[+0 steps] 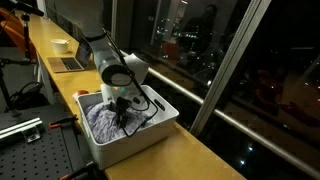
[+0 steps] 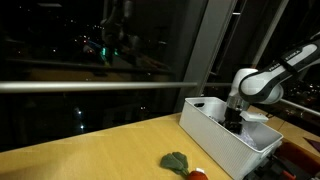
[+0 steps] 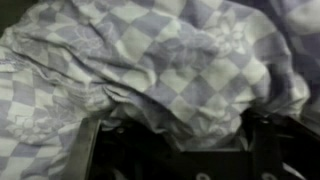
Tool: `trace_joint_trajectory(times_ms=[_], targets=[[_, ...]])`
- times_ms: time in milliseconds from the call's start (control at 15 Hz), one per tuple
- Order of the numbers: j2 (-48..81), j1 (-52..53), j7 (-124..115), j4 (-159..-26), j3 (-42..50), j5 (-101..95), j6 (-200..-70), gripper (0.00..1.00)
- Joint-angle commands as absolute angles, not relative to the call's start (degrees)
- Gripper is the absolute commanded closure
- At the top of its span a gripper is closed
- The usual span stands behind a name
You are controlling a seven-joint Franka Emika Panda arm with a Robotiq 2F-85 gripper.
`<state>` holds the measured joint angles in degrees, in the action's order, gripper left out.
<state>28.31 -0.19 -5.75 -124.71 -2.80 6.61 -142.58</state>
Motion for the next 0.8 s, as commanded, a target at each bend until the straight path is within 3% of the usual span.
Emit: trace_joint_trajectory(times_ms=[0, 333, 733], targets=[[18.4, 0.3, -7.9, -133.7, -2.1, 8.0, -142.8, 0.64], [2.2, 0.5, -12.1, -143.5, -1.0, 6.5, -139.4, 0.99], [-16.9, -1.1, -16.3, -145.1, -0.8, 2.6, -125.1, 0.97]])
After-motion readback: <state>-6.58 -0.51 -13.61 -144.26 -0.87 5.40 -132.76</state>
